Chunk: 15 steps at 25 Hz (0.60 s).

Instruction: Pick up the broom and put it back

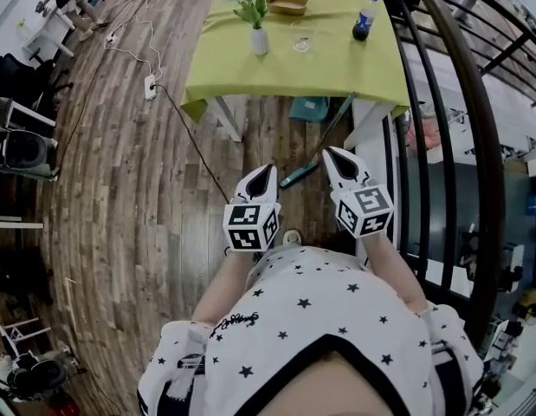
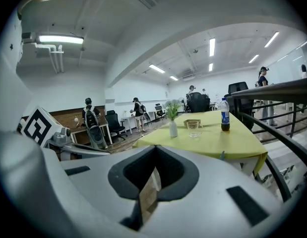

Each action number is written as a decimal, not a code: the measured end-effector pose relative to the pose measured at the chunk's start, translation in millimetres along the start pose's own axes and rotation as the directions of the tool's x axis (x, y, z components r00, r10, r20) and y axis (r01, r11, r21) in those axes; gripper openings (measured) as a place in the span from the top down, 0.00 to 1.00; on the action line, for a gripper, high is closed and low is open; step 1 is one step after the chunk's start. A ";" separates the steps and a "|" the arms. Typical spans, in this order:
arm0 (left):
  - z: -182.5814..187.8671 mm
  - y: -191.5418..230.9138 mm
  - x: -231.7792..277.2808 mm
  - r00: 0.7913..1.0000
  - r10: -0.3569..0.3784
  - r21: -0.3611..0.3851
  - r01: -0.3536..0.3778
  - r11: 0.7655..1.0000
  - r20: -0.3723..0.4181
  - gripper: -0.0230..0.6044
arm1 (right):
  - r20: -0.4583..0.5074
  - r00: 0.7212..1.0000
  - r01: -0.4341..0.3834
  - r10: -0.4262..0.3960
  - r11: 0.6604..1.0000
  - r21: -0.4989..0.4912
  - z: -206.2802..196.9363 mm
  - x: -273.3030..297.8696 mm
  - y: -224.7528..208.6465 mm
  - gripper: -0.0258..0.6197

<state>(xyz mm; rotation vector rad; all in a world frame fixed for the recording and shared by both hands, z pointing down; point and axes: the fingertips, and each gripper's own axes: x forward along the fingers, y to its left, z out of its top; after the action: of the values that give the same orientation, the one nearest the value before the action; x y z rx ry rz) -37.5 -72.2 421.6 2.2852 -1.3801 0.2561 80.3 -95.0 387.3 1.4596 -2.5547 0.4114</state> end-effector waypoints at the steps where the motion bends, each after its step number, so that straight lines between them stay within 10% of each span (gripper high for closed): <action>1: 1.1 3.8 3.5 1.000 0.000 -0.001 0.000 1.000 -0.004 0.94 | -0.001 1.000 0.004 -0.004 1.000 0.002 1.1 6.0 -1.9 0.97; 15: -12.3 23.0 52.7 0.999 0.034 -0.024 -0.035 0.999 -0.038 0.94 | -0.024 0.997 0.077 -0.076 0.996 0.045 -20.0 41.8 -66.0 0.97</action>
<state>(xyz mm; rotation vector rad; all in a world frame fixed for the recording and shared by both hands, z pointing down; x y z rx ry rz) -31.4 -117.0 459.2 2.2272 -1.3973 0.2897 116.2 -154.6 428.1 1.5543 -2.4786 0.4756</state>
